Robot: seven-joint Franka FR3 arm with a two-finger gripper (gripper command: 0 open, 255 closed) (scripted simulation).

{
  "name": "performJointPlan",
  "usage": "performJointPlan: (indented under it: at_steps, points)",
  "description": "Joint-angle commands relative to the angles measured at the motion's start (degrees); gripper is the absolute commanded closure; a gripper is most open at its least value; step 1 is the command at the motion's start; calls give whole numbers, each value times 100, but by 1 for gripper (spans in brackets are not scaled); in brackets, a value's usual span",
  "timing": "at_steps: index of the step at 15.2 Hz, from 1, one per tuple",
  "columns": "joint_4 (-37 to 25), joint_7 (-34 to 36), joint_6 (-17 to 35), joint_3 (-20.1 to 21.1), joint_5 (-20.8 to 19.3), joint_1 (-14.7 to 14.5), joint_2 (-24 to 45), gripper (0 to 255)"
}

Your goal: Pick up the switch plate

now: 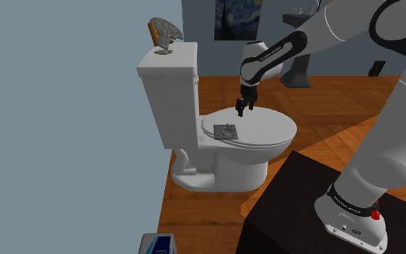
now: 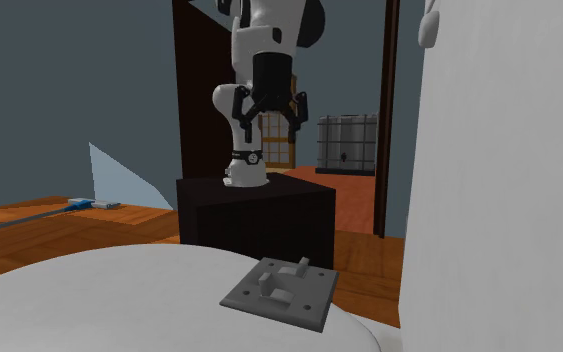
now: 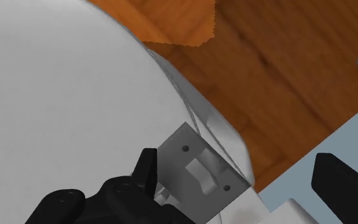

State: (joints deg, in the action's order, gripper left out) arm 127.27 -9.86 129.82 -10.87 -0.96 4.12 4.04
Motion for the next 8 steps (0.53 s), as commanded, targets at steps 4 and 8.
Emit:
performJointPlan:
  at_steps: [4, 8]
  points:
    - [-754, -443, 401, -6, 404, 179, 1133, 0]
    - [-1522, -725, 544, 81, 693, 377, 2034, 0]
